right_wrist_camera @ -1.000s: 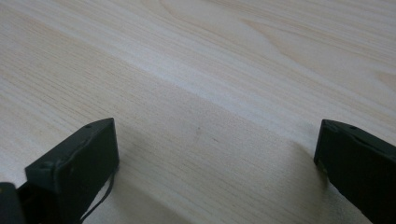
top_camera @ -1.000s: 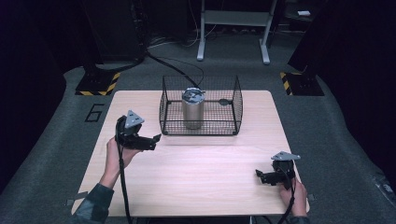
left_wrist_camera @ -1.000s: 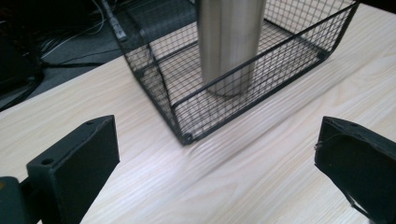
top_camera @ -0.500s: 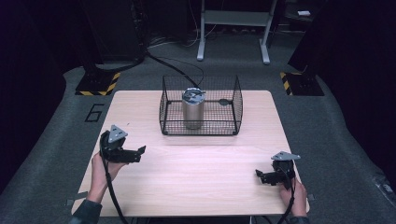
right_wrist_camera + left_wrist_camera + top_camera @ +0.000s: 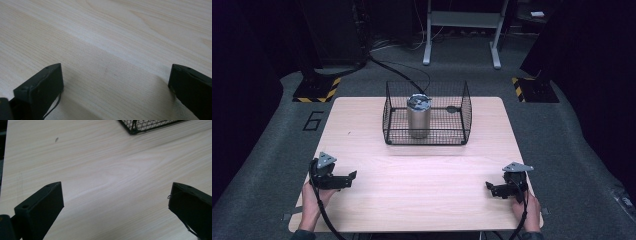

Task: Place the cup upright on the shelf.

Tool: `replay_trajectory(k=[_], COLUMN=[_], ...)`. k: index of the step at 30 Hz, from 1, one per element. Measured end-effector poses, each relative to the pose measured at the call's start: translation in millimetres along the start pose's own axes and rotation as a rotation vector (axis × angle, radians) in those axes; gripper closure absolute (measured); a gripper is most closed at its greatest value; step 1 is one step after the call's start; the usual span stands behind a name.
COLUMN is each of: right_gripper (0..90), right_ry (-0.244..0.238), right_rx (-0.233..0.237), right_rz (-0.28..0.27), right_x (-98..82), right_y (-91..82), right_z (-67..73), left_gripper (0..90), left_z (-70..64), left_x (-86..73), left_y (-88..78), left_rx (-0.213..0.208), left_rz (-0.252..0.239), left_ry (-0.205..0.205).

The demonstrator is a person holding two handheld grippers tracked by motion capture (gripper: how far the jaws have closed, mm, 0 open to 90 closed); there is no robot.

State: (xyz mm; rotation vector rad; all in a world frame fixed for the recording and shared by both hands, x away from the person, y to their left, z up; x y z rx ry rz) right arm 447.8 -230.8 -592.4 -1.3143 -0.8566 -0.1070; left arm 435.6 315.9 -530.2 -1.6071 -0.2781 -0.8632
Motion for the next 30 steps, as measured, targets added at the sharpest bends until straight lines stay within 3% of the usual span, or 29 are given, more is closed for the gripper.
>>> replay_trajectory(k=[7,14,16,17,19,21,22,26,27,30], right_gripper=[0.0,0.0,0.0,0.0,0.0,0.0,0.0,0.0,0.0,0.0], right_ry=[0.003,-0.002,-0.001,-0.002,-0.001,-0.002,0.003,-0.002,-0.002,-0.002], right_rx=[0.001,0.000,0.000,-0.001,0.000,0.000,0.001,0.000,0.000,0.000], right_rz=[-0.001,0.000,0.000,0.000,0.000,0.000,-0.001,0.000,0.000,0.001], right_x=[0.1,-0.1,-0.1,0.0,0.0,-0.1,0.1,-0.1,-0.1,-0.1], right_y=[0.0,0.0,0.0,0.0,0.0,0.0,0.0,0.0,0.0,0.0], right_z=[0.2,-0.1,-0.1,-0.2,-0.1,-0.1,0.2,-0.1,-0.1,-0.1], left_gripper=[0.0,0.0,0.0,0.0,0.0,0.0,0.0,0.0,0.0,0.0], left_z=[17.9,28.3,33.0,34.6,36.5,37.0,38.6,37.7,39.4,39.4], left_x=[-24.4,-40.3,-47.3,-48.9,-47.3,-48.6,-51.6,-51.0,-50.3,-49.4], left_y=[18.7,31.8,37.5,38.7,37.6,38.3,40.6,41.4,41.5,42.5], left_rx=[0.025,0.022,0.020,0.025,0.045,0.046,0.079,0.073,0.074,0.068], left_rz=[0.017,0.026,0.021,0.039,0.012,0.029,0.075,0.073,0.075,0.071], left_ry=[-0.057,-0.095,-0.124,-0.126,-0.122,-0.126,-0.098,-0.123,-0.104,-0.106])
Point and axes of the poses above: each handheld gripper's, and its own axes: y roughly forward along the jaws, x roughly out of its top, z roughly to its left, the point moved 9 cm from there along y, roughly forward along the jaws, and after that the axes turned 9 degrees about z, right-handed, at the moved point
